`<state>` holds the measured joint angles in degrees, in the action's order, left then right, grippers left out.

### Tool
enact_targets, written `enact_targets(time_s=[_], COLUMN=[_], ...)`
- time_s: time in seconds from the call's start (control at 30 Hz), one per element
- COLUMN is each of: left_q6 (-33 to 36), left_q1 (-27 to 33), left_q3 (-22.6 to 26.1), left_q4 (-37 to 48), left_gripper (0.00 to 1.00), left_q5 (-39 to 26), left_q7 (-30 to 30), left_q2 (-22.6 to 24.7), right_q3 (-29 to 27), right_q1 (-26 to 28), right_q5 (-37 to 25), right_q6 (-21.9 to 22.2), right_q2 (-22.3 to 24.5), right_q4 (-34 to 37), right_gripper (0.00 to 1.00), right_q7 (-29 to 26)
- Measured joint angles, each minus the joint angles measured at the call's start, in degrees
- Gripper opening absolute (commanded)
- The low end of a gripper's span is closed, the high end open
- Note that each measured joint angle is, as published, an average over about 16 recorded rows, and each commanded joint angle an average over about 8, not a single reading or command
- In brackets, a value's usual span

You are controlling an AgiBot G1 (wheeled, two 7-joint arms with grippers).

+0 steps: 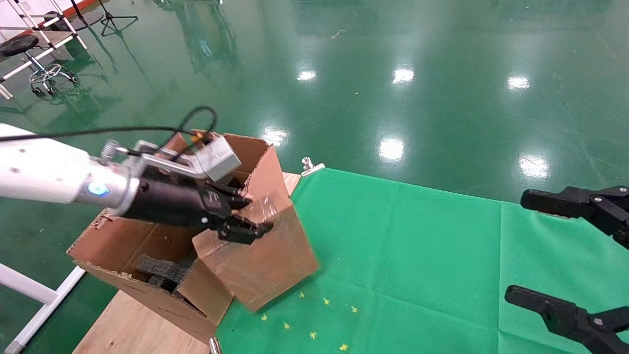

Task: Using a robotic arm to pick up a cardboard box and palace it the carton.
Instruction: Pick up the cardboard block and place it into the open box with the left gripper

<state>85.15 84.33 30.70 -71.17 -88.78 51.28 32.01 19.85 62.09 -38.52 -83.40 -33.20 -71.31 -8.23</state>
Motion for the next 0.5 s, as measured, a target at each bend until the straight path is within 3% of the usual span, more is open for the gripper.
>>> enact_targets(time_s=[0.27,0.5], left_q6=[1.3,1.0], left_q1=[7.4,17.1], left_q3=[-4.6,-5.5], left_q4=[9.6,19.2], left_gripper=[0.0,0.0], left_q5=[5.2,0.6], left_q7=[-10.1,-17.2], left_q2=[-2.7,-4.3], right_q3=[0.0,0.0], right_q1=[0.0,0.0], right_q5=[0.0,0.0], right_q6=[0.0,0.0], right_q2=[0.0,0.0], right_q4=[0.0,0.0], right_gripper=[1.0,1.0], right_q7=[0.0,0.0])
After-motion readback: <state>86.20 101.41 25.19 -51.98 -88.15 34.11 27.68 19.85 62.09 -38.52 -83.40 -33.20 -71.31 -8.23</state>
